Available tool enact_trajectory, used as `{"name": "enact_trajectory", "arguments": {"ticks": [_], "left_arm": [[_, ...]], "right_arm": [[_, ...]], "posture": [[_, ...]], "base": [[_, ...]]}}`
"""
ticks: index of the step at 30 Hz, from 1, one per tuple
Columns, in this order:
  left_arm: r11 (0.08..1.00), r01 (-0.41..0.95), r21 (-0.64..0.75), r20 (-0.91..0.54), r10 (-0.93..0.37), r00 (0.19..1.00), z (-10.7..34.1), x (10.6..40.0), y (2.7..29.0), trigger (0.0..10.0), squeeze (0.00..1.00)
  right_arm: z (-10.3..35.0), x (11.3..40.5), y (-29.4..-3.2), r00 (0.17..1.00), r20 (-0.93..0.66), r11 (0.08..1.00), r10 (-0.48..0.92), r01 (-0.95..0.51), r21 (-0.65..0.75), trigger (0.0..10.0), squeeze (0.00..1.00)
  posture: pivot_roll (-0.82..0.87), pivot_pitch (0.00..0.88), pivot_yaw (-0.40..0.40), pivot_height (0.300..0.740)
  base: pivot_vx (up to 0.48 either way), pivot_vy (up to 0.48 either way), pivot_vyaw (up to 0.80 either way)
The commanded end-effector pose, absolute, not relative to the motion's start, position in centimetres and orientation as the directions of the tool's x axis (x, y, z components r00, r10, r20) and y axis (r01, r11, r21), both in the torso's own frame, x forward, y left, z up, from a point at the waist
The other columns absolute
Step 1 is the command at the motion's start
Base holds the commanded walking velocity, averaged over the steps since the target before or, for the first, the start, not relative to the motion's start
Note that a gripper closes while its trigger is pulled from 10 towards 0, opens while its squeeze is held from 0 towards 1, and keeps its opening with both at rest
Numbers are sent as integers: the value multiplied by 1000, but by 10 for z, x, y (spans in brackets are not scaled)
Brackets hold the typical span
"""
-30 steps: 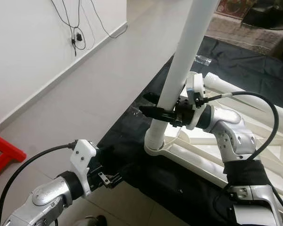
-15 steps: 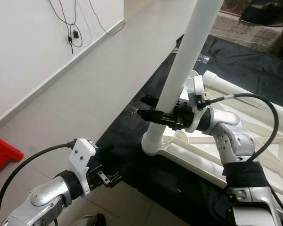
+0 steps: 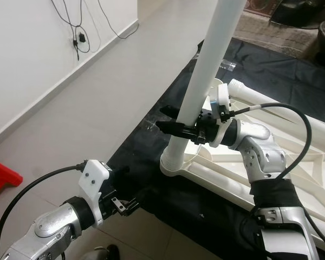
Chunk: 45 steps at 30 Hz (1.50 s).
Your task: Building children table
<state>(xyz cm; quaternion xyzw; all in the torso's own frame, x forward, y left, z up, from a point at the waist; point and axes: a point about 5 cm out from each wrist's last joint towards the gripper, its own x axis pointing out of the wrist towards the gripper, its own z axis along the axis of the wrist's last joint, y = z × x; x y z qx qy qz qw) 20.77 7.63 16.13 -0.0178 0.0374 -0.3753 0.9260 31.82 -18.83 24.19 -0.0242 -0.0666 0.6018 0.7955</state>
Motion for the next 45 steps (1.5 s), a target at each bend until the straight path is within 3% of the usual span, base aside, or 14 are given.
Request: {"name": "enact_trajectory", "arguments": {"ticks": [1,15,24,34,41,45], "left_arm": [[713,698,-72,-72,-701,709,159,204,75,10000,0],[714,697,-70,-72,-701,710,159,205,74,10000,0],[710,701,-69,-70,-704,707,158,206,74,10000,0],[709,702,-67,-70,-705,705,158,207,73,10000,0],[707,704,-65,-69,-707,704,158,204,73,10000,0],[710,702,-65,-69,-705,706,159,204,73,10000,0]], "right_arm": [[208,321,-191,326,-26,325,945,-946,-10,10000,0],[201,312,-179,329,-2,329,944,-944,-17,10000,0],[196,310,-171,428,-15,427,904,-903,-48,10000,0],[191,298,-165,354,-47,355,934,-935,23,10000,0],[183,334,-169,489,-75,494,869,-863,105,10000,0],[186,329,-161,390,-38,392,920,-911,126,10000,0]], "posture": [[114,221,-79,740],[113,213,-77,740],[110,198,-74,740],[107,187,-70,740],[112,186,-76,740],[127,196,-80,740]], "base": [[0,0,0],[0,0,0],[0,0,0],[0,0,0],[0,0,0],[0,0,0]]}}
